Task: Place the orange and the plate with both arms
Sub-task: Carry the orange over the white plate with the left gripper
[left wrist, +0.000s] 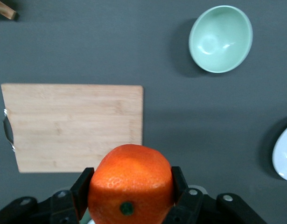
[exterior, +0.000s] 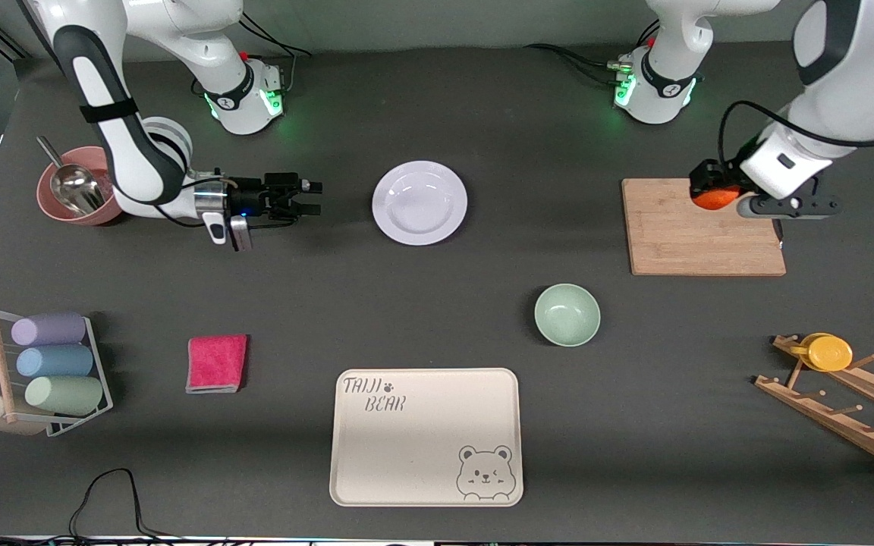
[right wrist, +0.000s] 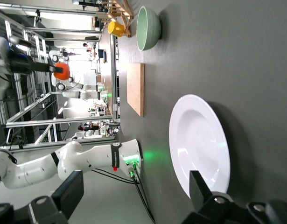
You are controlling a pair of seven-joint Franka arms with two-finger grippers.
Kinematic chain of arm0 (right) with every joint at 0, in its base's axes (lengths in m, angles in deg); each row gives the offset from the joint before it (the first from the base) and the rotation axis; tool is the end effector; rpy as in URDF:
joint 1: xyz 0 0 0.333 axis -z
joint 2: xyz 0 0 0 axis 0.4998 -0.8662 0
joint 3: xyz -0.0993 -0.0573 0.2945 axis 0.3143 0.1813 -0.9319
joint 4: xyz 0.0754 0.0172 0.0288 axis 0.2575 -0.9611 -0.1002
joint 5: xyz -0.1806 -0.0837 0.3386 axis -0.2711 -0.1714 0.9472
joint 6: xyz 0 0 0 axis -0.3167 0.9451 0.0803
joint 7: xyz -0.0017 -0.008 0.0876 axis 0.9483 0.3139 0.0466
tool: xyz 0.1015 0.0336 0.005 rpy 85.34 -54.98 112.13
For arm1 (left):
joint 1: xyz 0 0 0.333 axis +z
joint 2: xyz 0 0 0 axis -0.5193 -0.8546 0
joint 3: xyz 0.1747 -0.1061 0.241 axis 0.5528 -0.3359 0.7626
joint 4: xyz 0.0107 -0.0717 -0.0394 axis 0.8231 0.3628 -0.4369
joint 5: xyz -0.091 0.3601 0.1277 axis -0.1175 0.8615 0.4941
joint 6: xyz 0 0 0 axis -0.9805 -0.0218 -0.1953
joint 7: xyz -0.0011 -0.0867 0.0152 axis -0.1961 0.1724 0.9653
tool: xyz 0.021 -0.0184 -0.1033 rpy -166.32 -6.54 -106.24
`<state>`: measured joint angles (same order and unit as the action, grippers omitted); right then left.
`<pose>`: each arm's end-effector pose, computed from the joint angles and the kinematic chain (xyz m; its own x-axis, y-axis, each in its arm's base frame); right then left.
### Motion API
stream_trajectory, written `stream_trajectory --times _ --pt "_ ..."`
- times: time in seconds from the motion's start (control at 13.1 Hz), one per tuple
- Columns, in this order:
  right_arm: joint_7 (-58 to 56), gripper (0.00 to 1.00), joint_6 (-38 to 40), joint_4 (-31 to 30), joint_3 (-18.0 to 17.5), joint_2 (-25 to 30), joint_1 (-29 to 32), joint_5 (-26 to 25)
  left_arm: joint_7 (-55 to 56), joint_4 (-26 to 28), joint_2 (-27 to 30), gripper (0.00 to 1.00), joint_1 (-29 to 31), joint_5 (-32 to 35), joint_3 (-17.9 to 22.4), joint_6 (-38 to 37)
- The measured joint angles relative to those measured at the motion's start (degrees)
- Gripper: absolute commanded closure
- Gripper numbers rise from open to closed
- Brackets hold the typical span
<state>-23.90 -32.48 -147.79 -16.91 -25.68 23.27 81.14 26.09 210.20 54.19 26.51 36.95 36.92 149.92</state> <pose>0.3736 0.1269 0.2217 0.9966 0.0827 -0.0039 0.0211 -0.2996 -0.9538 0.4595 -0.0964 0.5045 0.9898 0.0267 -0.1402 0.0348 -0.9979 0.0554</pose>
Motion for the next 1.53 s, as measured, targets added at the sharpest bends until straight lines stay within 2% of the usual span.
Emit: stream_trajectory --times 0.31,0.53,0.84,0.99,1.22,1.53 --pt "-11.37 0.00 -0.30 -2.10 0.24 -6.71 -0.73 4.12 21.14 -4.29 0.35 1.00 -0.75 -0.75 -15.71 -2.35" --pt "-15.40 0.00 -0.33 -1.95 0.53 -11.46 -0.70 6.61 32.88 -4.54 -1.56 1.00 -1.22 -3.06 -23.99 1.99" --pt "-16.05 0.00 -0.33 -1.61 0.53 -14.26 -1.45 11.62 51.19 -9.84 -12.52 1.00 -2.39 -1.42 -33.89 10.56" --pt "-16.06 0.00 -0.33 -1.53 0.53 -14.97 -2.38 13.77 62.31 -12.25 -19.95 1.00 -6.48 5.76 -35.27 14.99" --pt "-16.06 0.00 -0.33 -1.15 0.52 -16.74 -3.79 17.03 77.96 -17.10 -31.90 1.00 -14.01 19.03 -35.33 16.80" --pt "-16.16 0.00 -0.33 -0.21 0.52 -19.20 -5.84 20.82 89.96 -21.60 -44.25 1.00 -20.15 30.05 -35.19 20.47"
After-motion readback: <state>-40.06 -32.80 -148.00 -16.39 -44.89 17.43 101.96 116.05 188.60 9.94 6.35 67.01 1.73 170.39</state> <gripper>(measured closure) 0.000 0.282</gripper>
